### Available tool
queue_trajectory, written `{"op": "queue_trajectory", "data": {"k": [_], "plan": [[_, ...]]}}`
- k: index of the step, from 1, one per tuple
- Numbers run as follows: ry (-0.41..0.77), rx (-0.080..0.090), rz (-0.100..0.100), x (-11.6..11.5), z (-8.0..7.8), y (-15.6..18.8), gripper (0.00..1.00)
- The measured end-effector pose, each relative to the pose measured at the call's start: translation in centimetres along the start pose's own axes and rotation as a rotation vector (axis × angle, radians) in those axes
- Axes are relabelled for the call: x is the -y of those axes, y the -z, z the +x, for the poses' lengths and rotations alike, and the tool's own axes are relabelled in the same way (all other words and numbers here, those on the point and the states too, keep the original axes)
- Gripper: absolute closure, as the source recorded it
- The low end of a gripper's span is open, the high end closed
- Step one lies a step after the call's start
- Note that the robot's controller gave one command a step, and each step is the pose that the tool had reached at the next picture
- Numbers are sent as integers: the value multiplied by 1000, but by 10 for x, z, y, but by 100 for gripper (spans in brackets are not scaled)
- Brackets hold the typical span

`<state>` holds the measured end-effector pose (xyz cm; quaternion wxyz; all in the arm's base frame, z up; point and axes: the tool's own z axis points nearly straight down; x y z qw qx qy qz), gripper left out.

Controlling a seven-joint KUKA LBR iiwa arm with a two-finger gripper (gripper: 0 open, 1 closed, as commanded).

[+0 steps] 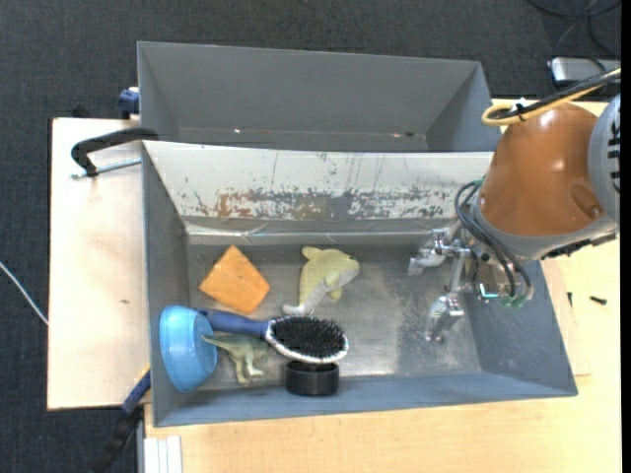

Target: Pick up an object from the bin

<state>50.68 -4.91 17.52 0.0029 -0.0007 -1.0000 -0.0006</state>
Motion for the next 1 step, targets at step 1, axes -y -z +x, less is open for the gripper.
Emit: {"op": "queue_trajectory", "data": {"k": [1], "plan": [[-14, -1, -3, -90, -7, -98, 0]]}}
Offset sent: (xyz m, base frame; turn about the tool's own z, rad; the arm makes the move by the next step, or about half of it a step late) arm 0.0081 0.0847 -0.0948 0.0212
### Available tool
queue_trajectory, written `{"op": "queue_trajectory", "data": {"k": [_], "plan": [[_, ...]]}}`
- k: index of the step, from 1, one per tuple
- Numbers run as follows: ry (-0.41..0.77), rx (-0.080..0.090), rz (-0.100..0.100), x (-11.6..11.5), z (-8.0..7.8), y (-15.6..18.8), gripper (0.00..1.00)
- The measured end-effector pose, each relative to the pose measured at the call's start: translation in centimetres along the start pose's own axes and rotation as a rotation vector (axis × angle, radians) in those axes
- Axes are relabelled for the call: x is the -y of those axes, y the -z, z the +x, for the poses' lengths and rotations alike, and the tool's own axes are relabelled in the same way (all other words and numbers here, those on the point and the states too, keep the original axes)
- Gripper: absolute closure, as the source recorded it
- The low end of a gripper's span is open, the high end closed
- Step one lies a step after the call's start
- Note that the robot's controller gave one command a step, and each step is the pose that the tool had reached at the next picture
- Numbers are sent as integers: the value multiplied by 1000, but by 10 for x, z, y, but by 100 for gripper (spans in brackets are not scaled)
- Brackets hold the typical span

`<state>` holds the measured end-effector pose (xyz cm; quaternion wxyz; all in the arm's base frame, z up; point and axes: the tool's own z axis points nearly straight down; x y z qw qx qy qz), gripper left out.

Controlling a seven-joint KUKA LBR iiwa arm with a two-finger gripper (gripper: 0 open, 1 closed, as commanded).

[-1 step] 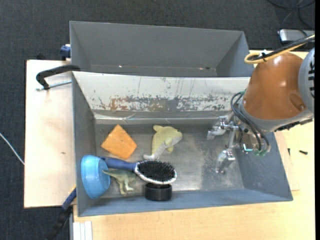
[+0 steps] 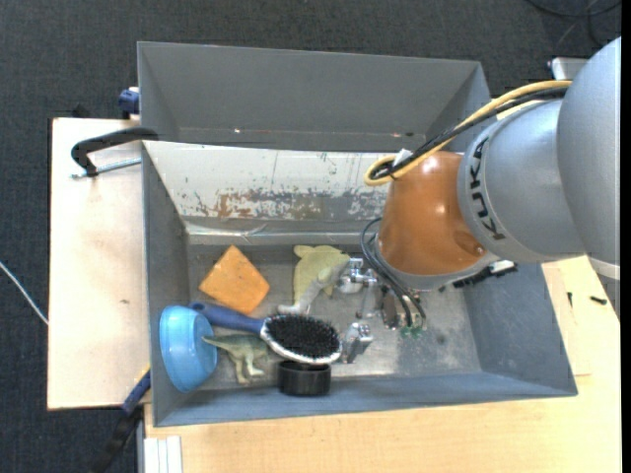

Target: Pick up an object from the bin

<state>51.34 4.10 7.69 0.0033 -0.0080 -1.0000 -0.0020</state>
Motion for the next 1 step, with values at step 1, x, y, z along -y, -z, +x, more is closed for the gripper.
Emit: {"op": "queue_trajectory", "data": {"k": [1], "plan": [[-59, -15, 26, -18, 2, 21, 0]]}}
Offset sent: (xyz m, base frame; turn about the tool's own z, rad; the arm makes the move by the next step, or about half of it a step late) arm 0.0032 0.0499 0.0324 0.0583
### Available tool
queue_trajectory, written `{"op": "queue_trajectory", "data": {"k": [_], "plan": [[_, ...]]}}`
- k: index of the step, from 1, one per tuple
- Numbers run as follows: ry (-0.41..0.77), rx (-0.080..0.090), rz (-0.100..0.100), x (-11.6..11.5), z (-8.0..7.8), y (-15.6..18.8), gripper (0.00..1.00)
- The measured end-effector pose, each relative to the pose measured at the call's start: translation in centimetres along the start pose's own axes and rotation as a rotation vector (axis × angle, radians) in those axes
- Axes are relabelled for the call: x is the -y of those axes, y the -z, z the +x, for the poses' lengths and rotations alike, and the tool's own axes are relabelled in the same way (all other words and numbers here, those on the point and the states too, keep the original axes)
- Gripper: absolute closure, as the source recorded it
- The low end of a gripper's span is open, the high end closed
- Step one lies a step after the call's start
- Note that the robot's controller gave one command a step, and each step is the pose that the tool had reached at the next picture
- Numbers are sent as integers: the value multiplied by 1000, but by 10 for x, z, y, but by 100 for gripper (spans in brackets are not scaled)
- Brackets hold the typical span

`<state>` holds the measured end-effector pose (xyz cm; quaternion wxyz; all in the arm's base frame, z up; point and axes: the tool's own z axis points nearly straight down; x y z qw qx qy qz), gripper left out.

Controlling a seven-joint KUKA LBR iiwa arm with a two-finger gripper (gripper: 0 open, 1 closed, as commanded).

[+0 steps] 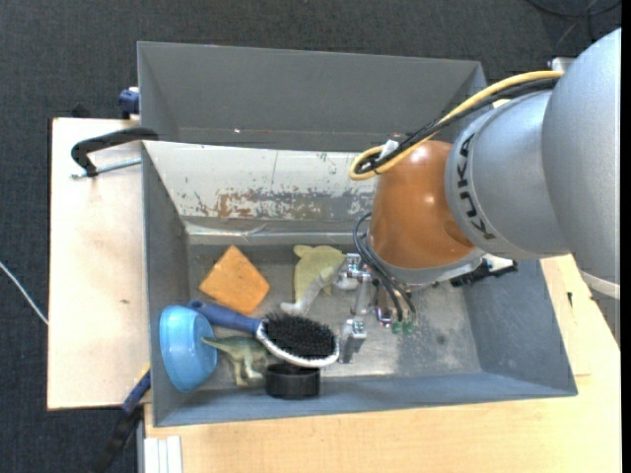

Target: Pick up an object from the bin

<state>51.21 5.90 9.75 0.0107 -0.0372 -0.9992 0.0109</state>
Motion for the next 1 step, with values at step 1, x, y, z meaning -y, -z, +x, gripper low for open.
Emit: {"op": "queue_trajectory", "data": {"k": [1], "plan": [[60, -24, 13, -36, 25, 9, 0]]}}
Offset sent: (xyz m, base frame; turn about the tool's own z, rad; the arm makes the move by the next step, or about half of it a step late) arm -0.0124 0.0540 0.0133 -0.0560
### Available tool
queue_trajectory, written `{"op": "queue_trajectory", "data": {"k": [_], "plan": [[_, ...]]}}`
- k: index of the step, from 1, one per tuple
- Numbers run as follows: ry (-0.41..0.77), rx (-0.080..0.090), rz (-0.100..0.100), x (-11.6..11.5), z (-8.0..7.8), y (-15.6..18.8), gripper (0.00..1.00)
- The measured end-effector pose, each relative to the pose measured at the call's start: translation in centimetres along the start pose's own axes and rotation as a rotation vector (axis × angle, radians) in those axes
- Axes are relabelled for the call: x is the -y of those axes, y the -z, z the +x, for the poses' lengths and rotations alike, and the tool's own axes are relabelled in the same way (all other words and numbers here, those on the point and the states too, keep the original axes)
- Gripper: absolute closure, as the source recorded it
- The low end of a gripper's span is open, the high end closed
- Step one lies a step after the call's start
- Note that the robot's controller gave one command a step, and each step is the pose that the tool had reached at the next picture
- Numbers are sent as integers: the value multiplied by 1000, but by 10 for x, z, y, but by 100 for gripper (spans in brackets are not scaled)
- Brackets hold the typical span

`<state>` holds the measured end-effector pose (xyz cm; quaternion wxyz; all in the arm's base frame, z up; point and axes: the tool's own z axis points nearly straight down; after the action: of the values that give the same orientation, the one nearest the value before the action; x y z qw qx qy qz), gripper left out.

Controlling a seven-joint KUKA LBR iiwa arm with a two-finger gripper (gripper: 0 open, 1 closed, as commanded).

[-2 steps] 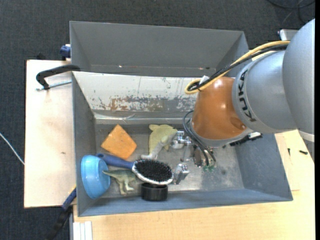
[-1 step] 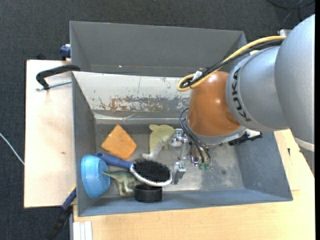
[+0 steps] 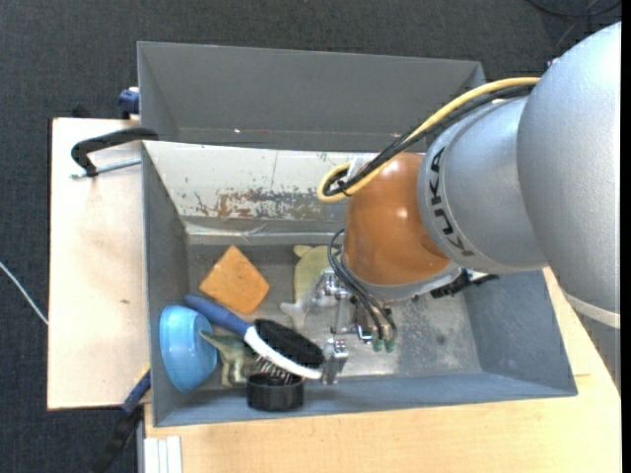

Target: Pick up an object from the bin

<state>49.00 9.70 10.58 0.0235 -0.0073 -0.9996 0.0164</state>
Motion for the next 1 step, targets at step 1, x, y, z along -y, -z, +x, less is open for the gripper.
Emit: {"op": "queue_trajectory", "data": {"k": [1], "plan": [[237, 58, -30, 6, -6, -24, 0]]}}
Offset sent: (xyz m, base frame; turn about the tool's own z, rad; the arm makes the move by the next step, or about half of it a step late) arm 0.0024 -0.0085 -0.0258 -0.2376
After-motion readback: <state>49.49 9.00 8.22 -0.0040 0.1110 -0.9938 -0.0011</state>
